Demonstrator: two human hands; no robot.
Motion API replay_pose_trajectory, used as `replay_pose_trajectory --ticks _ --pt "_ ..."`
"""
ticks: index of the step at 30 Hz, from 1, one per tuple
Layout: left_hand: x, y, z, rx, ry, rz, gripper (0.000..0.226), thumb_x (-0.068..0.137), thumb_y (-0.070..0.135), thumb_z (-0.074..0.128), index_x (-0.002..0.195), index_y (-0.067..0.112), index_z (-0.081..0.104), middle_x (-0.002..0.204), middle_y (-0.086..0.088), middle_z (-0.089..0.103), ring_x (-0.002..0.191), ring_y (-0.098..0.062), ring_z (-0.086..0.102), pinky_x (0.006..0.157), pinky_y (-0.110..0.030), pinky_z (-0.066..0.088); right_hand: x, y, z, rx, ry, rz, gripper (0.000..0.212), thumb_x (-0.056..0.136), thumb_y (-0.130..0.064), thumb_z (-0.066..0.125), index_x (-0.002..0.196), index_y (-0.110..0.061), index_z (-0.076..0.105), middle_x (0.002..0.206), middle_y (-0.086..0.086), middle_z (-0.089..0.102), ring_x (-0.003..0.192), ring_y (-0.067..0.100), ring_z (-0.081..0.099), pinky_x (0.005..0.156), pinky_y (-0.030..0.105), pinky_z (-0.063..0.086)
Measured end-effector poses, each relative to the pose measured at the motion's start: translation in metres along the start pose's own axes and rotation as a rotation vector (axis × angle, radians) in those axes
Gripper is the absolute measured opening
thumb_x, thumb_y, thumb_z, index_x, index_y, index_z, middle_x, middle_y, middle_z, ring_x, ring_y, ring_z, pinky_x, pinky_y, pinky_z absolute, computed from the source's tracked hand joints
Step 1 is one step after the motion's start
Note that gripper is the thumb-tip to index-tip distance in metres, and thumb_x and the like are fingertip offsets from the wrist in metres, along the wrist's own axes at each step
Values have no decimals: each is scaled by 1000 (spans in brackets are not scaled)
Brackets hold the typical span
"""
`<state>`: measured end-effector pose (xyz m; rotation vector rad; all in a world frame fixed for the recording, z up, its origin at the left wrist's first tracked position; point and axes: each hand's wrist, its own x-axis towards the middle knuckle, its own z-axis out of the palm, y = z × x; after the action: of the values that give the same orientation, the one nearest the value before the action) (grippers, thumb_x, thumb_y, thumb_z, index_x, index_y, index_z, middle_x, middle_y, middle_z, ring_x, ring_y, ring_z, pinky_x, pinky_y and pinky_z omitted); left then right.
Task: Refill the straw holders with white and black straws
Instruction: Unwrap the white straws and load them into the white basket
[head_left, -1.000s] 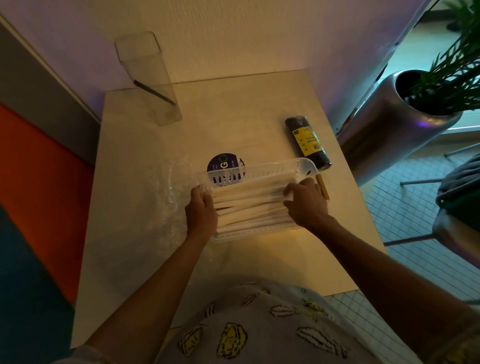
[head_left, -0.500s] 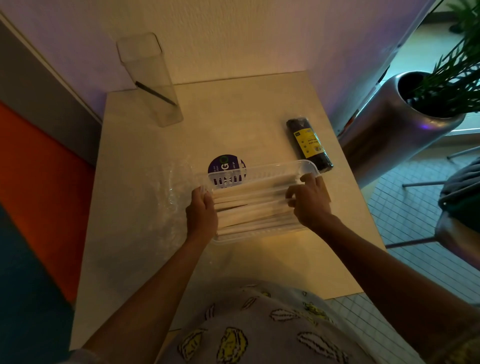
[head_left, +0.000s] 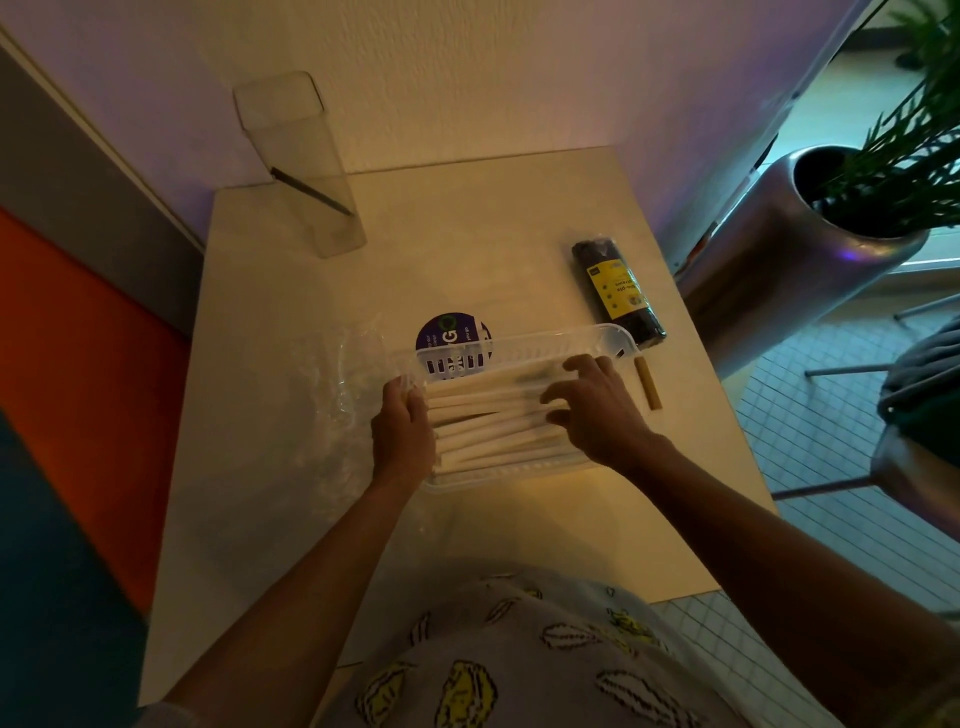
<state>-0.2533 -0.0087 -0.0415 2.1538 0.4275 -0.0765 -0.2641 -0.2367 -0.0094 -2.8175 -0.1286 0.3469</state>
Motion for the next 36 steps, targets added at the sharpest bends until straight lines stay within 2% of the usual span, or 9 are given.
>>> replay_pose_trajectory --ticks 2,6,12,19,25,29,36 --pt "0 0 0 -8 -8 -4 38 104 21 35 138 8 45 130 -16 58 116 -30 57 84 -24 40 2 -11 3 61 -14 -86 31 88 -27 70 119 -26 68 137 4 47 124 20 40 103 35 43" --pt "0 -1 -1 -4 -19 -6 36 104 24 35 136 10 46 125 -17 61 110 -31 59 83 -29 44 8 -33 11 133 -150 -209 33 89 -24 69 122 -23 66 132 2 51 122 17 48 101 36 48" --pt "3 -4 0 -1 -39 -25 37 104 26 34 137 13 44 124 -15 60 108 -30 59 81 -29 42 18 -43 24 76 -211 -219 37 87 -28 71 124 -26 64 129 1 52 115 17 53 95 35 50" --pt "4 -6 1 12 -29 -28 34 103 26 34 133 11 45 110 -16 63 92 -27 58 72 -30 38 22 -44 28 81 -182 -199 33 84 -26 75 116 -24 67 125 0 52 112 17 53 91 31 50" --pt "3 -4 1 11 -40 -19 35 104 26 34 135 12 44 114 -14 62 93 -24 58 74 -30 40 23 -45 30 43 -196 -194 32 83 -26 75 112 -22 64 124 2 51 110 17 52 86 31 52" --pt "4 -7 1 15 -40 -21 34 104 28 33 133 13 44 111 -15 63 92 -29 60 73 -32 43 26 -48 29 18 -188 -207 29 84 -24 74 110 -21 63 119 1 54 103 14 52 78 26 48" --pt "3 -5 0 16 -53 -21 34 104 29 33 133 15 43 111 -12 62 93 -25 59 74 -30 41 29 -47 34 189 -90 -111 14 87 -19 70 99 -20 62 111 -1 59 99 14 59 78 23 49"
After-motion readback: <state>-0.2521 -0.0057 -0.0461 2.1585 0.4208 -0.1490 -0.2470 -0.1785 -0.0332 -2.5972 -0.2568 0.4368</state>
